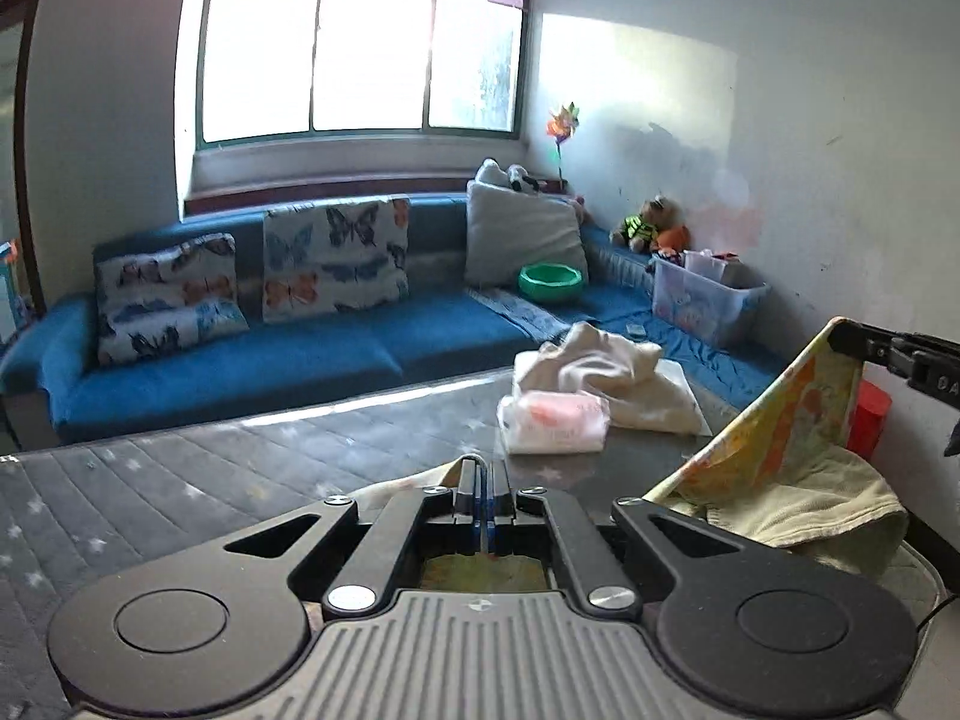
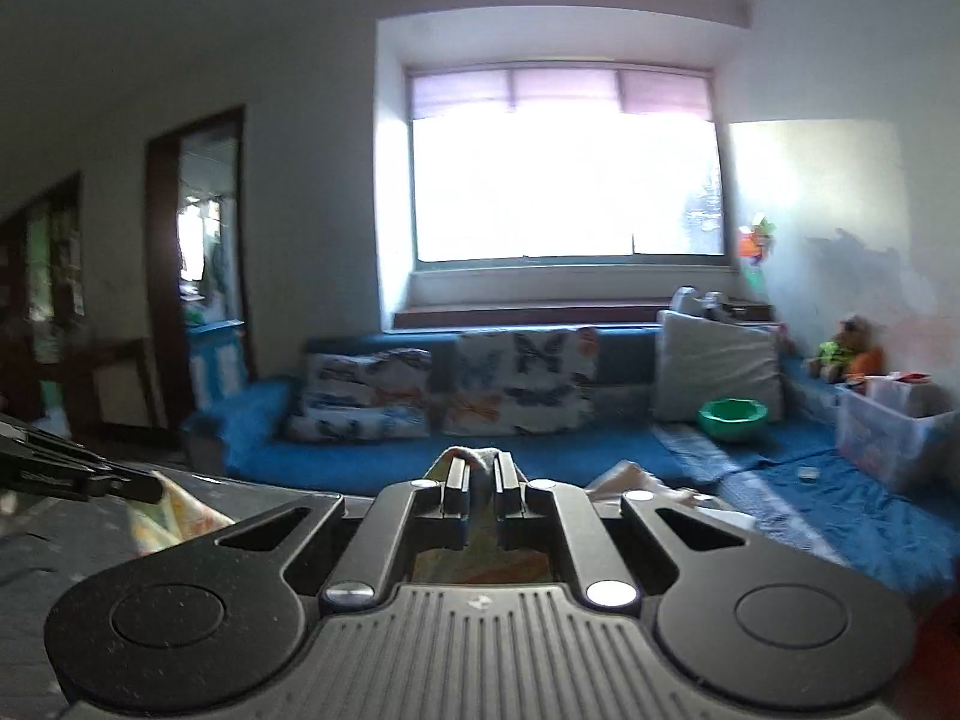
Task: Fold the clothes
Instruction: 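Lift the shirt up with both tools and shake it open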
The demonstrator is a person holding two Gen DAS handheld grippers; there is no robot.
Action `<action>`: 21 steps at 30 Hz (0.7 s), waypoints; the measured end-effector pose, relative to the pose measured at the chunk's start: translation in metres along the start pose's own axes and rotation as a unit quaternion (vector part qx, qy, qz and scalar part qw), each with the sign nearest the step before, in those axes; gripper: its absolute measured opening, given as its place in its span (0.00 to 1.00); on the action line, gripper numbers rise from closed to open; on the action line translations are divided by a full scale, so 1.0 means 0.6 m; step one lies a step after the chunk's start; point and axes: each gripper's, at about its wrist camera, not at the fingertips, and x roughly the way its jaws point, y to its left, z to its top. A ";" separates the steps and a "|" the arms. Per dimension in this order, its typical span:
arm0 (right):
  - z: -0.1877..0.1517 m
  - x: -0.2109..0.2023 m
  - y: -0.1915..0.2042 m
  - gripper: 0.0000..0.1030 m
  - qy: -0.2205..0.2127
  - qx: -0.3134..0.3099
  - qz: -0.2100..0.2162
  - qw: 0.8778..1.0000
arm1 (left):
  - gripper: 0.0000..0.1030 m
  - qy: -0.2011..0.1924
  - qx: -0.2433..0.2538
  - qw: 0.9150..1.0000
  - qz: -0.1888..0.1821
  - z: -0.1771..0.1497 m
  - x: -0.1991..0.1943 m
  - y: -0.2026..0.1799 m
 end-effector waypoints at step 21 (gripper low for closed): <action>0.088 0.069 0.106 0.06 -0.027 -0.040 0.050 0.998 | 0.01 -0.071 -0.017 0.992 0.108 0.058 -0.101 0.122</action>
